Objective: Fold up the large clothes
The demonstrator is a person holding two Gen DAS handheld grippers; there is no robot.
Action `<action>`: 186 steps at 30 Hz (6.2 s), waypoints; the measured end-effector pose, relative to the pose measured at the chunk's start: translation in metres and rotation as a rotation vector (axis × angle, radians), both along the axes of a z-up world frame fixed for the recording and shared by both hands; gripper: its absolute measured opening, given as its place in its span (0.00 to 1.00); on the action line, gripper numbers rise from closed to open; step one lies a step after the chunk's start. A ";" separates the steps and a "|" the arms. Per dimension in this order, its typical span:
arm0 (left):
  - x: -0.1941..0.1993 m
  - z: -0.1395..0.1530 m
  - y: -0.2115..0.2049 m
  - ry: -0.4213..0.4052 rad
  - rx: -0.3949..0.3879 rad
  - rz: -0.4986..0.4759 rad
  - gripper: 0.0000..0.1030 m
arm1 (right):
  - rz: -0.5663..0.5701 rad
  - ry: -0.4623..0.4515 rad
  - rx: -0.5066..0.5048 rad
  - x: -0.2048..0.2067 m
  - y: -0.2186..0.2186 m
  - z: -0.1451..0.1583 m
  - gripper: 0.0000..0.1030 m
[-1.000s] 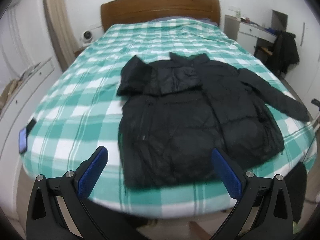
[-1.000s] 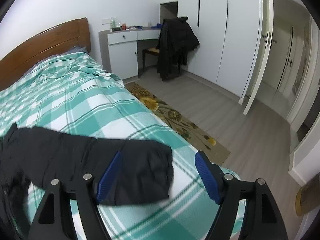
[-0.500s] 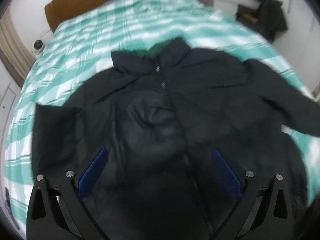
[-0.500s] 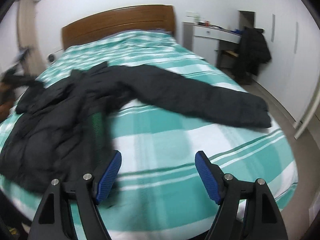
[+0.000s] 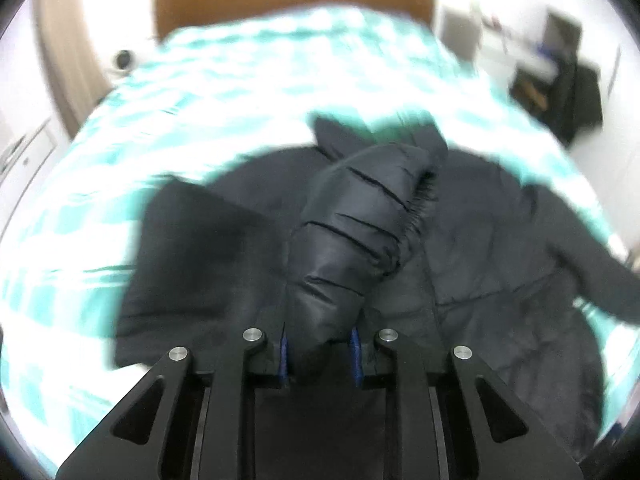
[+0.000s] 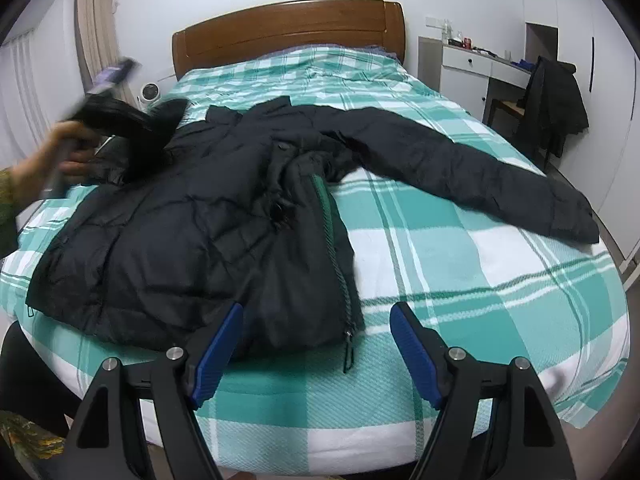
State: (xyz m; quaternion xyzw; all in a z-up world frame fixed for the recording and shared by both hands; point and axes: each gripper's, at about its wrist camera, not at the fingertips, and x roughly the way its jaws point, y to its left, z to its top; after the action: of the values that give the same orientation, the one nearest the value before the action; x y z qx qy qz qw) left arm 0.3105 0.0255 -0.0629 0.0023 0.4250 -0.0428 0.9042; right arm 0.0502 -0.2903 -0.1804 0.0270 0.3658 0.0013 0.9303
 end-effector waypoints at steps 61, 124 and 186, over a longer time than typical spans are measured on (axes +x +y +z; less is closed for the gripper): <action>-0.243 -0.130 0.106 0.312 -0.225 0.073 0.75 | 0.044 0.390 0.495 0.021 -0.036 -0.059 0.53; -0.288 0.005 0.043 -0.239 -0.054 0.076 0.99 | 0.085 -0.169 0.194 0.005 0.031 0.074 0.82; -0.287 -0.036 0.026 -0.096 -0.010 0.030 0.99 | -0.058 0.052 0.211 0.030 0.019 0.022 0.82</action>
State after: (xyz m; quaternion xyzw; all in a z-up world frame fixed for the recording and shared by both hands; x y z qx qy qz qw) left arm 0.0234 0.0512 -0.0987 -0.0066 0.3809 -0.0312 0.9241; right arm 0.0804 -0.2717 -0.1581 0.1352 0.3869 0.0123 0.9121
